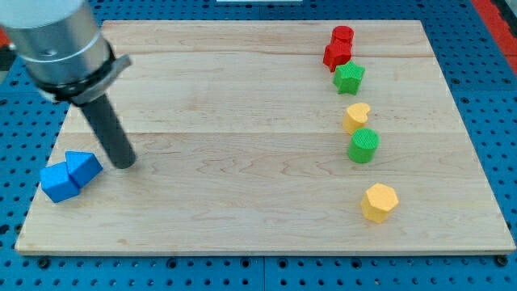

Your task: Push green star towards center right

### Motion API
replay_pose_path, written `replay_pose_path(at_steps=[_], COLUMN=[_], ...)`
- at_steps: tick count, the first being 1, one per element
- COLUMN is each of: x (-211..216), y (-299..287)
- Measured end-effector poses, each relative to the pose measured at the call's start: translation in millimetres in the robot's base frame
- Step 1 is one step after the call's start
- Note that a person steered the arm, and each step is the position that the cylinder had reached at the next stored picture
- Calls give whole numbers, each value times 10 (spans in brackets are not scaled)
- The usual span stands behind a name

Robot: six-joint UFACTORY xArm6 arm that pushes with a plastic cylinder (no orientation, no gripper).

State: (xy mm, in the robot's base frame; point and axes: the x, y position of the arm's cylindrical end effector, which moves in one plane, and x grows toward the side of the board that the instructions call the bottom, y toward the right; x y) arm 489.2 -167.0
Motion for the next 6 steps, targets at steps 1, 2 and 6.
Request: replay_pose_path(at_steps=[1, 2, 6], x=[-351, -673, -1040], y=[596, 648, 559])
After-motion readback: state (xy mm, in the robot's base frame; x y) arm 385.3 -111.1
